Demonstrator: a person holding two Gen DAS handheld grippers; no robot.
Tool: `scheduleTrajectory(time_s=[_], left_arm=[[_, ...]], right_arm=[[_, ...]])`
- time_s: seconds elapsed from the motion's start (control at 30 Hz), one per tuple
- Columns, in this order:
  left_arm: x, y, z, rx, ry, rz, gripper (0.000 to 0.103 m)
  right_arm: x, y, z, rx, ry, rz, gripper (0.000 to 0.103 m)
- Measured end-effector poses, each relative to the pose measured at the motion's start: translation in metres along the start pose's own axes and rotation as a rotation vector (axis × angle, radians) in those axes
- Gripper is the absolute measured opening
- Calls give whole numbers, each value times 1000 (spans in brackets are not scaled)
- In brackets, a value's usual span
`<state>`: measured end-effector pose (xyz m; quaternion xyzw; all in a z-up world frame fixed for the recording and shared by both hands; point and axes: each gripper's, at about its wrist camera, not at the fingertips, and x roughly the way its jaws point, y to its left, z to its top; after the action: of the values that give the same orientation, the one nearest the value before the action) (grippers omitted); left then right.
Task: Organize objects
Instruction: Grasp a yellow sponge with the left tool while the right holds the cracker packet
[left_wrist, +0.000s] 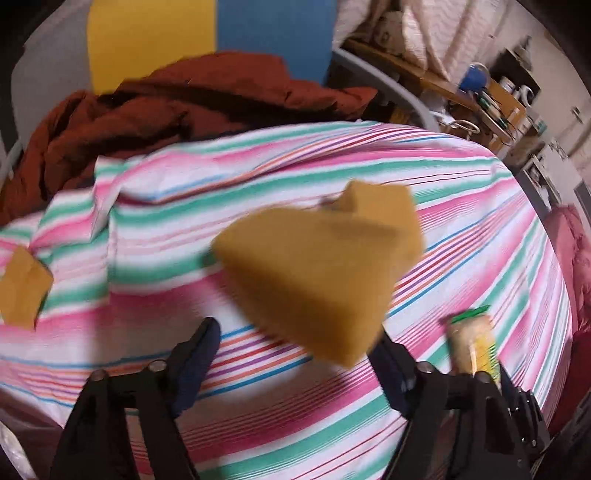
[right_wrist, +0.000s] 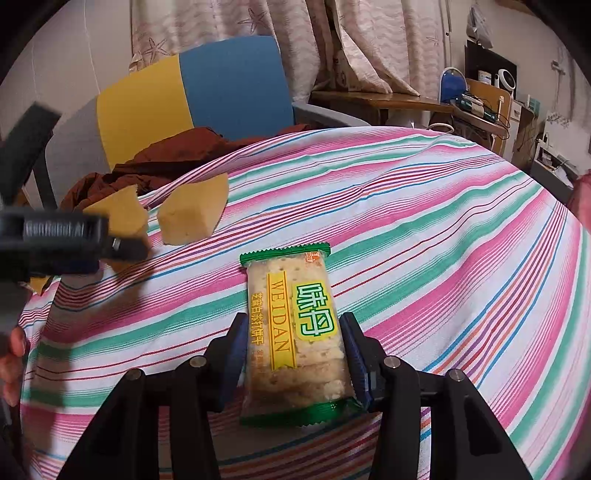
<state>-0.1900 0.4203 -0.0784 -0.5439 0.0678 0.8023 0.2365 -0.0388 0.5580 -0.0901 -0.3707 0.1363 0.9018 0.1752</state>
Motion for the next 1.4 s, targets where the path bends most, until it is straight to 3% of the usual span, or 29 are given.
scheduleTrajectory(time_s=[0.13, 0.2, 0.27, 0.33, 0.57, 0.87, 0.9, 0.97, 1.1, 1.2, 1.4], left_arm=[[-8, 17, -7, -96, -64, -62, 71], [-14, 16, -9, -96, -98, -92, 73], [-22, 10, -11, -81, -140, -100, 84], [-26, 6, -11, -68, -156, -97, 85], [-43, 3, 11, -13, -260, 13, 86], [-29, -9, 41, 168, -212, 128, 85], [-28, -9, 39, 184, -210, 120, 82], [-24, -9, 32, 211, -197, 116, 43], [-29, -11, 13, 247, -213, 134, 41], [-41, -5, -10, 220, -222, 133, 39], [-34, 16, -58, 136, -120, 81, 35]], right_arm=[[-1, 0, 0, -2, -1, -2, 50], [-1, 0, 0, -2, -1, -2, 50], [-1, 0, 0, -2, -1, -2, 50], [-1, 1, -1, -5, -2, -6, 50], [-2, 0, -1, -3, -4, -6, 50], [-2, 0, -1, -3, -4, -8, 50], [-2, -1, -1, -2, -5, -7, 50], [-1, 0, -1, -1, -6, -8, 50], [-1, 0, -1, -1, -9, -11, 50], [-1, 0, -1, -1, -10, -12, 50], [0, 0, -1, -3, -9, -16, 50]])
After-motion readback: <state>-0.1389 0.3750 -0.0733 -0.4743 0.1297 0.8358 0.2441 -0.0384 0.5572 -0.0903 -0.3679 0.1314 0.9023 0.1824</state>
